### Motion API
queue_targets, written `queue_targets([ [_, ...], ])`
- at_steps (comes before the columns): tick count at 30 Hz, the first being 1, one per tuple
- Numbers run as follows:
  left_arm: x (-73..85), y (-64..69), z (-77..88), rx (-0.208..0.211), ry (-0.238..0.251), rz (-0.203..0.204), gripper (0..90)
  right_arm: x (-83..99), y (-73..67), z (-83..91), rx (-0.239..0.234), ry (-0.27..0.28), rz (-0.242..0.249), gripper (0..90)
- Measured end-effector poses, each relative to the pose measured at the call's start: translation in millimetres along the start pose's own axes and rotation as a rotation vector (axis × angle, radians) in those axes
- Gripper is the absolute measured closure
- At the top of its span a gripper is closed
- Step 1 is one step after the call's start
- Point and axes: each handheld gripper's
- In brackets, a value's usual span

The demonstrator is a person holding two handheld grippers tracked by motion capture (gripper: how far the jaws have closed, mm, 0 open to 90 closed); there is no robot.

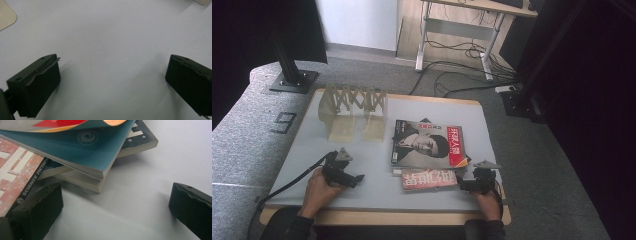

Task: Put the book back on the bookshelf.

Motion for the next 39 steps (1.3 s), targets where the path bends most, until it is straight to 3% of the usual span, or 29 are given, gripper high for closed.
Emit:
queue_targets([
  [27,-1.0,1.2,0.6,-0.001,0.003,0.024,0.0,0.1,-0.3,0.8,-0.009,0.0,0.006,0.0],
  [31,-3.6,1.6,0.9,0.047,0.025,0.032,0.1,0.6,-0.5,2.2,-0.03,-0.004,0.011,0.1],
  [39,-15.5,4.8,2.0,0.076,0.06,0.014,0.8,0.7,2.6,11.9,-0.047,0.005,0.005,0.6],
])
Point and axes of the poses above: each handheld gripper's, and its own axes: z roughly backward along the jaws, x roughly out of its underside, y roughly to its right, and after that the axes turned 15 degrees about -z, right-handed
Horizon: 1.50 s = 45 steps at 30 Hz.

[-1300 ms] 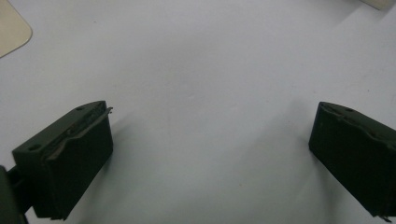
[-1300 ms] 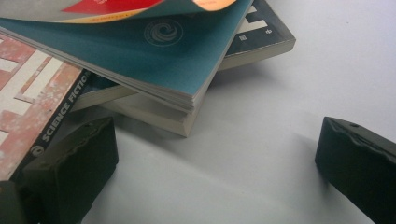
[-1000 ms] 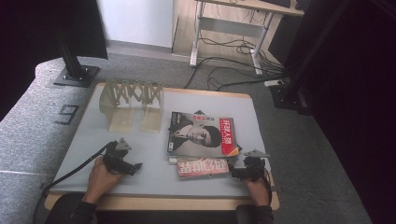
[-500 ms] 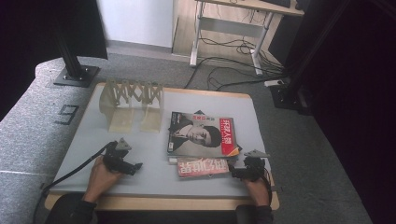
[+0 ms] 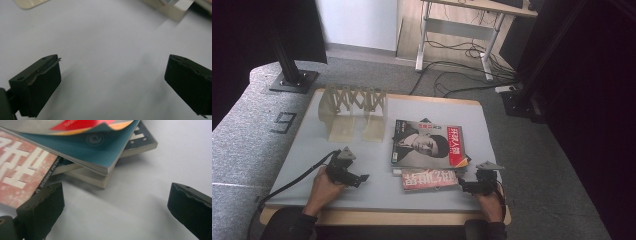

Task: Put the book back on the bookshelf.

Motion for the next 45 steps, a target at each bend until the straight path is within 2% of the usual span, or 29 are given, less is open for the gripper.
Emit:
queue_targets([
  [4,-13.1,1.1,1.8,0.023,0.021,-0.015,1.3,-2.0,0.7,9.9,-0.008,0.022,-0.001,1.7],
  [12,-32.9,0.7,1.5,0.027,0.045,-0.051,3.2,-4.0,-1.2,15.0,-0.031,0.035,-0.006,2.2],
  [13,-39.7,0.3,1.4,0.026,0.049,-0.068,3.3,-5.2,-3.1,16.2,-0.037,0.035,0.006,2.2],
  [19,-58.2,-2.9,-1.0,0.042,0.086,-0.077,5.7,-8.2,-7.7,17.5,-0.043,0.049,0.009,2.2],
  [22,-70.6,-5.5,-8.5,0.059,0.08,-0.095,9.6,-10.0,-9.9,17.8,-0.051,0.052,0.016,2.2],
  [25,-75.6,-5.9,-12.3,0.063,0.08,-0.109,14.6,-12.1,-12.6,18.1,-0.056,0.058,0.027,4.3],
  [28,-83.2,-6.5,-18.7,0.076,0.076,-0.117,15.6,-14.6,-14.9,17.7,-0.064,0.061,0.025,9.8],
  [31,-90.1,-6.5,-26.0,0.083,0.072,-0.125,17.4,-17.3,-18.4,17.2,-0.072,0.06,0.043,12.6],
  [36,-101.9,-5.9,-42.2,0.085,0.07,-0.138,20.7,-22.7,-22.6,16.8,-0.072,0.068,0.058,13.3],
  [41,-107.0,-6.3,-52.5,0.089,0.052,-0.147,21.5,-27.3,-24.2,15.9,-0.07,0.069,0.06,13.7],
  [45,-107.2,-6.8,-62.3,0.09,0.044,-0.138,21.5,-33.1,-26.2,14.9,-0.083,0.068,0.059,14.0],
])
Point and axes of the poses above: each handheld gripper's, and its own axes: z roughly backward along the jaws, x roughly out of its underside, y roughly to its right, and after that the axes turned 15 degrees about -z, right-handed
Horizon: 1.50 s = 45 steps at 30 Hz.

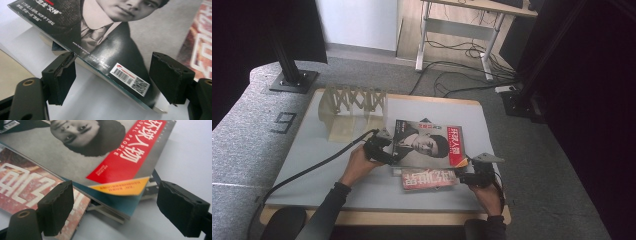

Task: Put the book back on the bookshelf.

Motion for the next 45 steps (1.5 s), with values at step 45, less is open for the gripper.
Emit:
queue_targets([
  [45,11.7,28.7,-4.3,0.037,-0.026,0.055,24.1,-6.4,6.2,-26.4,-0.028,-0.052,-0.072,28.5],
])
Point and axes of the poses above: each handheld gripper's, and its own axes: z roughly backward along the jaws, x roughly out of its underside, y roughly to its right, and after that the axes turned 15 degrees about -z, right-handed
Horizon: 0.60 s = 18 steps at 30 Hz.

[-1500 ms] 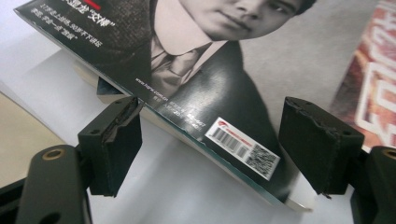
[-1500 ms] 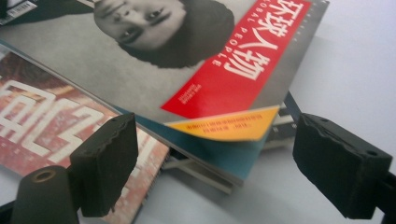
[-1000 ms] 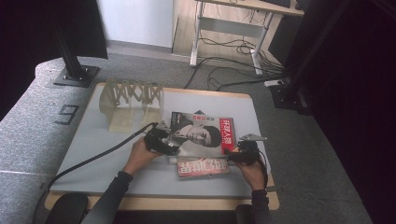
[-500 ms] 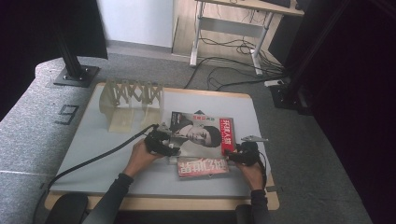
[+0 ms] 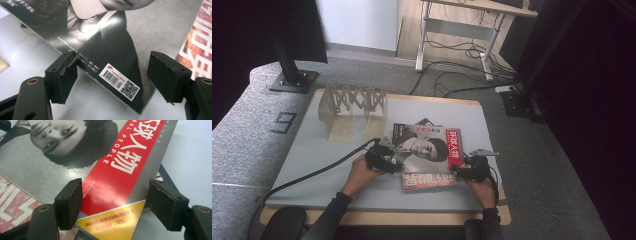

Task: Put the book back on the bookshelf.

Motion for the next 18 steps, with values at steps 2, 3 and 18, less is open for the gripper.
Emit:
queue_targets([
  [2,0.9,4.5,1.5,0.002,-0.006,-0.008,23.7,3.5,-1.9,4.1,-0.002,-0.003,0.024,28.3],
  [3,1.2,7.9,2.4,-0.001,-0.011,-0.016,23.5,4.5,-2.2,5.5,-0.002,-0.005,0.031,28.2],
  [18,-13.3,-3.5,9.1,-0.019,0.002,-0.082,9.4,14.1,-2.0,12.5,-0.009,-0.014,0.053,11.8],
])
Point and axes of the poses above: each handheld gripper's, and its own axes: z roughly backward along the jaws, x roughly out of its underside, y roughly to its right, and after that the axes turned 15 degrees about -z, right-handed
